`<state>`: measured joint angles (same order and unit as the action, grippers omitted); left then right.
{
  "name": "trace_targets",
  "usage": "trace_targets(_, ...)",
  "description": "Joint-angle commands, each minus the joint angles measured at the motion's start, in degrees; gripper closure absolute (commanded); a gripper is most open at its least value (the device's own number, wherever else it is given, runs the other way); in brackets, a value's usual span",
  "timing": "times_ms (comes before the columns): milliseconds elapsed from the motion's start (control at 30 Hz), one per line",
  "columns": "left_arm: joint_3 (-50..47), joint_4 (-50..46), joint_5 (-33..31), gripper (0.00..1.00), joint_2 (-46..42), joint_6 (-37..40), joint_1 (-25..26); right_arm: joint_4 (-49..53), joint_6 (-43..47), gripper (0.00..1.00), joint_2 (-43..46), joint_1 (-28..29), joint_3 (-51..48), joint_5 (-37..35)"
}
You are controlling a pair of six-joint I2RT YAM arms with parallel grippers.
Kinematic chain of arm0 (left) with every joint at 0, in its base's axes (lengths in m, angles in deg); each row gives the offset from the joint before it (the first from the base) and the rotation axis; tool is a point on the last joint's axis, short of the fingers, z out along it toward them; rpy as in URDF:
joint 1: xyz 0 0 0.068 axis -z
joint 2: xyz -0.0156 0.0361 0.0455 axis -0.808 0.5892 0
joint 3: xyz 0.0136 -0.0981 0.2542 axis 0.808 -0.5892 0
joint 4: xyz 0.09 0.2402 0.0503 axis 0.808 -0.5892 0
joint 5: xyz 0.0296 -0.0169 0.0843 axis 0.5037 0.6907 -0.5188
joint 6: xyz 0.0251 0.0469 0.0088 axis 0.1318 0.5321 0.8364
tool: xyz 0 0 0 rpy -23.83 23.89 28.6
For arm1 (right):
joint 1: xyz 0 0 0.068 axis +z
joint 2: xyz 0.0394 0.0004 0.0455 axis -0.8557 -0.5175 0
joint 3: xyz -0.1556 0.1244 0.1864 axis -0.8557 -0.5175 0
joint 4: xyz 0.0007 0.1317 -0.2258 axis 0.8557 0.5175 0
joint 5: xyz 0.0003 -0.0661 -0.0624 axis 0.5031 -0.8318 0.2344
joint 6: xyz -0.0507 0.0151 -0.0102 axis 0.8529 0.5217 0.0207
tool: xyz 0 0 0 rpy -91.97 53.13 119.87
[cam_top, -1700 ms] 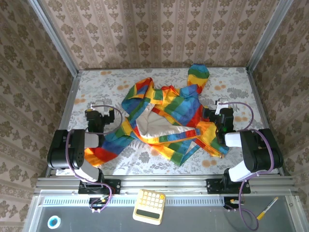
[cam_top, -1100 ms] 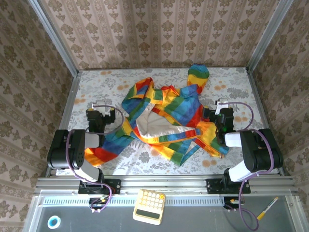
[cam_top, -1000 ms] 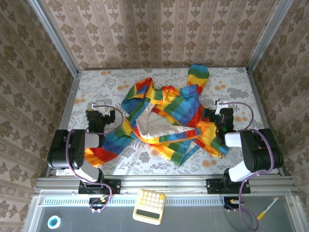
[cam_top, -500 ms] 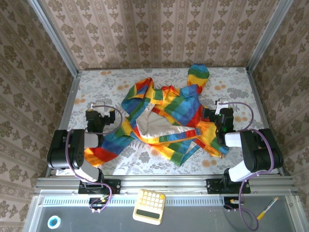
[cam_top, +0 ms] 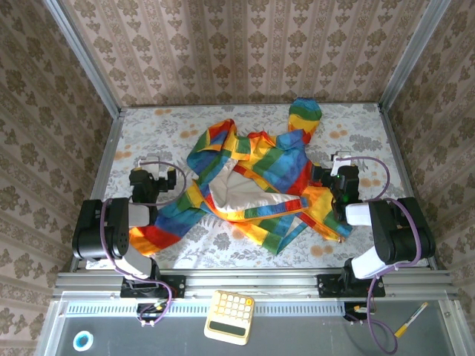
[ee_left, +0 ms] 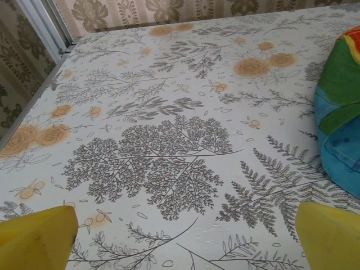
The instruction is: Zip up the jacket
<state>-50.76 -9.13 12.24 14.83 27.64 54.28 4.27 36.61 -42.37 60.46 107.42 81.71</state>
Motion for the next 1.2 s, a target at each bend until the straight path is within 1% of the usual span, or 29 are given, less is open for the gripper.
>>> trace_targets(0,0.12,0.53,1.44,0.00,-2.14,-0.06,0.22,-0.32,1.07,0.00,-0.33,-0.05,0.83,1.07)
trace_targets(100,-0.67,-2.02,0.07,0.01,-6.73,-0.14,0.45,3.01,2.81,0.00,1.77,0.12,1.59,4.85)
trace_targets(167,0.65,-9.00,-2.14,0.03,-11.05,-1.58,0.84,8.57,2.78,0.00,4.82,0.22,2.94,4.88)
trace_targets(200,1.65,-13.11,-2.63,0.05,-12.90,-3.01,0.80,12.84,2.11,0.00,6.52,0.22,4.29,4.29)
trace_targets(233,2.70,-17.38,-2.29,0.07,-14.90,-4.38,0.76,19.37,0.28,0.00,7.12,0.22,6.61,3.00)
trace_targets(267,3.50,-20.51,-1.17,0.10,-16.59,-5.51,0.81,26.24,-1.63,0.00,9.91,0.22,9.43,1.67)
trace_targets(300,4.14,-22.74,-0.08,0.14,-17.92,-6.63,0.93,31.14,-2.77,0.00,10.31,0.22,11.78,1.29)
trace_targets(333,5.10,-25.48,0.60,0.18,-19.29,-5.79,1.78,36.27,-3.48,0.03,10.46,0.22,14.26,1.57)
trace_targets(367,6.84,-30.13,-1.04,0.19,-20.65,-5.86,3.30,40.82,-4.55,0.04,10.55,0.38,16.50,1.50)
trace_targets(400,8.89,-34.85,-2.15,0.19,-21.53,-7.13,4.12,44.26,-6.04,0.04,10.70,0.55,18.29,1.51)
trace_targets(467,13.76,-44.33,-0.15,0.23,-21.72,-10.70,5.20,50.70,-9.55,0.06,10.81,0.98,21.22,3.13)
trace_targets(500,15.54,-47.27,0.74,0.26,-21.38,-12.27,6.04,52.55,-10.84,0.07,10.82,1.32,21.85,4.27)
trace_targets(600,19.56,-52.84,2.42,0.33,-18.85,-18.11,11.57,55.62,-15.19,0.09,9.21,2.76,22.52,8.94)
trace_targets(667,21.19,-54.06,3.79,0.43,-15.69,-22.19,17.38,56.94,-17.14,0.18,5.79,3.61,22.76,15.37)
trace_targets(733,23.19,-54.45,5.13,0.50,-11.21,-25.05,23.94,57.71,-18.05,0.29,2.85,4.76,23.04,19.42)
trace_targets(767,24.57,-55.00,5.24,0.55,-8.45,-26.57,27.99,58.01,-18.36,0.34,1.51,5.40,23.08,20.42)
trace_targets(867,28.77,-55.32,5.70,0.63,-0.59,-30.62,37.11,58.02,-18.81,0.48,-0.79,7.04,22.54,21.19)
trace_targets(933,30.44,-54.17,5.08,0.64,3.53,-32.11,41.56,58.11,-18.63,0.54,-1.68,7.79,22.05,21.71)
trace_targets(967,30.88,-53.38,4.40,0.64,5.51,-32.83,43.11,58.16,-18.51,0.56,-2.14,8.03,21.91,21.94)
trace_targets(1033,31.10,-52.31,3.83,0.63,8.92,-35.12,43.60,58.68,-18.16,0.57,-3.41,8.61,21.52,22.69)
trace_targets(1100,31.07,-51.60,5.14,0.62,11.81,-38.14,41.68,59.31,-17.18,0.58,-4.29,9.38,21.46,23.71)
trace_targets(1167,30.46,-50.20,8.56,0.62,14.15,-40.30,38.70,60.22,-16.37,0.59,-4.16,10.79,21.46,23.72)
